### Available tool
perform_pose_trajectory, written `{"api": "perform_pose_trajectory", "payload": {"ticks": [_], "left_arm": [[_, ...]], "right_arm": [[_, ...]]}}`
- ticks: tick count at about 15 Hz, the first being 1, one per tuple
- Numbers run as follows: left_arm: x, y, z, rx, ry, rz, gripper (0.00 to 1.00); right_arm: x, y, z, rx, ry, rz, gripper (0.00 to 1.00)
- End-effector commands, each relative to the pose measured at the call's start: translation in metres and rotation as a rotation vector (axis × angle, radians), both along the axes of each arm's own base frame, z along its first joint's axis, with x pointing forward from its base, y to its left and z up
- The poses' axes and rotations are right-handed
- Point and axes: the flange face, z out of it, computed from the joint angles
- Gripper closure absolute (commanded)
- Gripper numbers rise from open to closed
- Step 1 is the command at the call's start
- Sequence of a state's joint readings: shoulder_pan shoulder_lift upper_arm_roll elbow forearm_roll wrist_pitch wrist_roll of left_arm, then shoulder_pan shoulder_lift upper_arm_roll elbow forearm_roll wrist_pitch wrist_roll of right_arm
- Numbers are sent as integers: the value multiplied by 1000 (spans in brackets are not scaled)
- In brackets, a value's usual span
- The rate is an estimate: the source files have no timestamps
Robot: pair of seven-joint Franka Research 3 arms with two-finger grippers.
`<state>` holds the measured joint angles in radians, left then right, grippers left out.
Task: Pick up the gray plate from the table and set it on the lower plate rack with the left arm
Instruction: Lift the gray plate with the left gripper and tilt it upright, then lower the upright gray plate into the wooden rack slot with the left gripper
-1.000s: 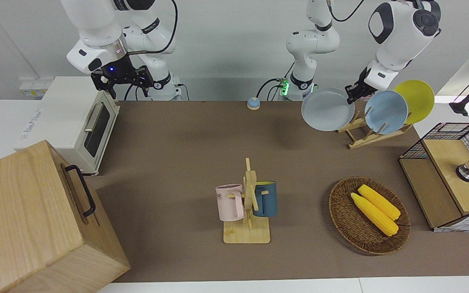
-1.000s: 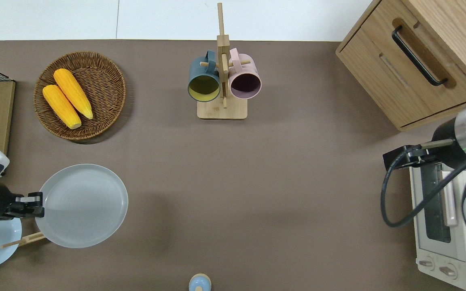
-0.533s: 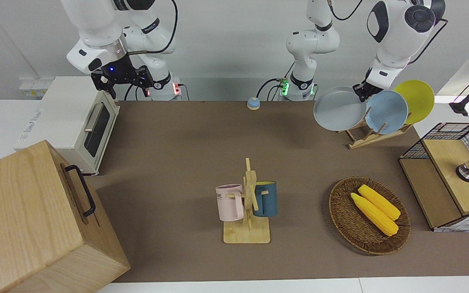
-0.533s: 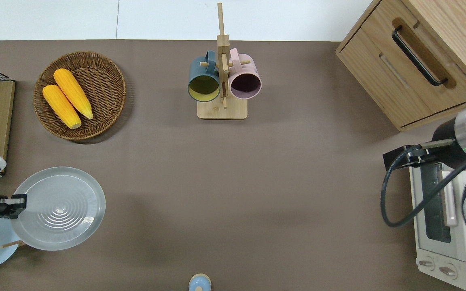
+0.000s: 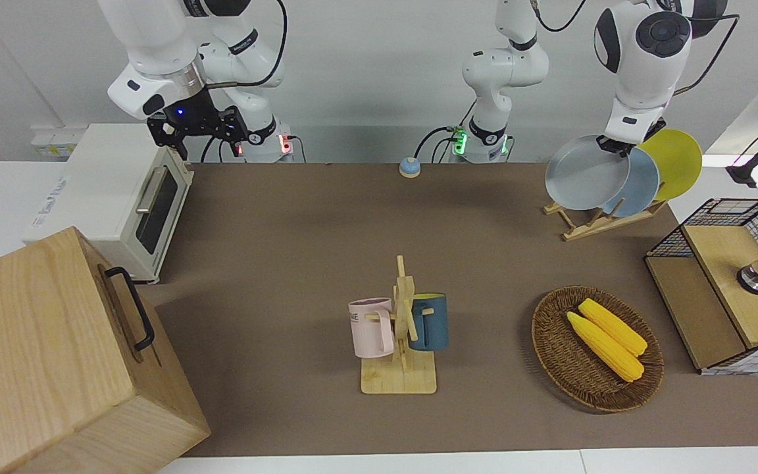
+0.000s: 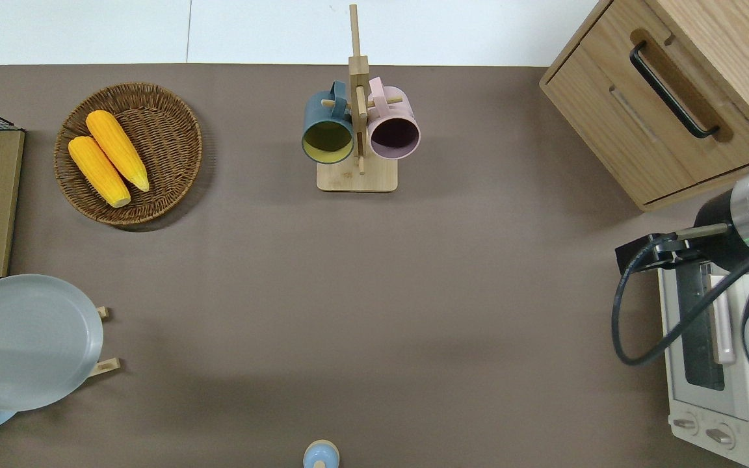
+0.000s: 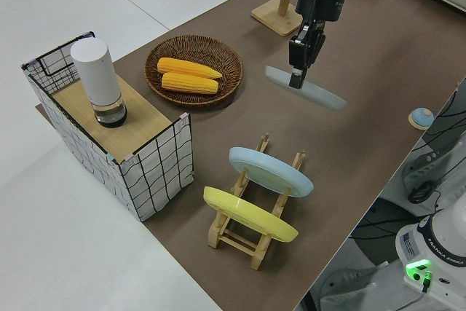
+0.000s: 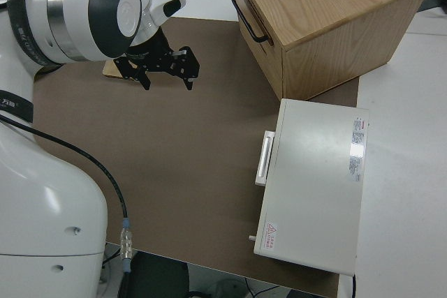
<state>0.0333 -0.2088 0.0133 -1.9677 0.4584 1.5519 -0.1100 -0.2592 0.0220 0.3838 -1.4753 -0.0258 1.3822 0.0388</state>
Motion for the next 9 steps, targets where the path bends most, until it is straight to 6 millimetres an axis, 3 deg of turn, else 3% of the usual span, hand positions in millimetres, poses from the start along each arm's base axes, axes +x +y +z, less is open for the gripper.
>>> {"api": "perform_pose_trajectory", "payload": {"ticks": [1, 9], "left_arm": [[-3, 11, -2, 140, 54, 2, 1000], [-6, 9, -55, 282, 57, 139, 1000]], "right_arm": [[-2, -2, 4, -8, 0, -14, 17], [-2, -2, 4, -8, 0, -14, 17]]}}
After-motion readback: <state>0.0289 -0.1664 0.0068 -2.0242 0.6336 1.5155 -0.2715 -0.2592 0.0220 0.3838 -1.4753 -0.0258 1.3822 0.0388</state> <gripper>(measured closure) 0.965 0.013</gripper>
